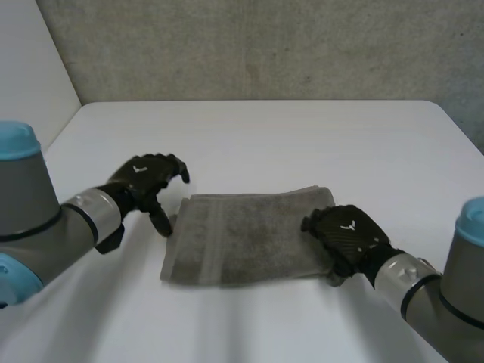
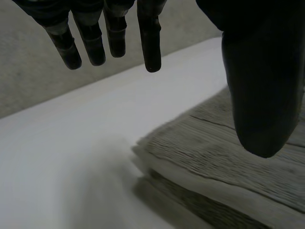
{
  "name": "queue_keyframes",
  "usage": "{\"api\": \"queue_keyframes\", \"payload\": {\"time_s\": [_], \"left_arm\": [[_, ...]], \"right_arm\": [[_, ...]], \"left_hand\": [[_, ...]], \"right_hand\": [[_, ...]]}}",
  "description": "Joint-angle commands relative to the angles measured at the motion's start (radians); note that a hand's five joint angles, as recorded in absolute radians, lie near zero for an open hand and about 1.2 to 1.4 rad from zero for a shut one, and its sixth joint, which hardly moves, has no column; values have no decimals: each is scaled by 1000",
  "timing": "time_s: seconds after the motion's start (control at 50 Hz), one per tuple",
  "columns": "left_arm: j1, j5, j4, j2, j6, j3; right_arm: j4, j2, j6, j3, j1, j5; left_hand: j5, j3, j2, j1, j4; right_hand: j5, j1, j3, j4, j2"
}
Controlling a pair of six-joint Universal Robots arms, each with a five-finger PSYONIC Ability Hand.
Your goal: Fold the towel.
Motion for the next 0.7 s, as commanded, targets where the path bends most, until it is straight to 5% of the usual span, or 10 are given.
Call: {"api": "queue_keyframes", "payload": {"time_s": [0.02,0.14,0.18,0.24,0.34,0.48,0.7], "left_arm": [[-28,-2,37,-5,8,-52],[-31,-4,45,-3,8,-59],[-31,-5,45,-3,7,-59],[-30,-5,45,-2,7,-52],[-23,-7,45,9,7,-49],[-13,-11,37,35,5,-29],[16,-14,34,113,-33,49]], "right_arm": [[-56,19,-9,23,-20,6],[-66,46,-11,23,-22,9],[-67,57,-21,22,-25,10],[-63,60,-34,22,-42,16],[-43,42,-41,23,-86,33],[156,-87,-236,-109,-145,73],[319,126,-152,-459,315,79]], "left_hand": [[12,11,7,2,6],[9,8,5,-1,3],[9,8,5,-1,3],[9,8,5,-1,3],[6,5,2,-4,0],[3,2,-1,-7,-3],[-6,-7,-10,-16,-12]], "right_hand": [[69,96,81,78,79],[257,284,269,266,267],[654,681,667,663,665],[936,963,948,945,946],[937,964,949,946,947],[937,964,949,946,947],[937,964,949,946,947]]}}
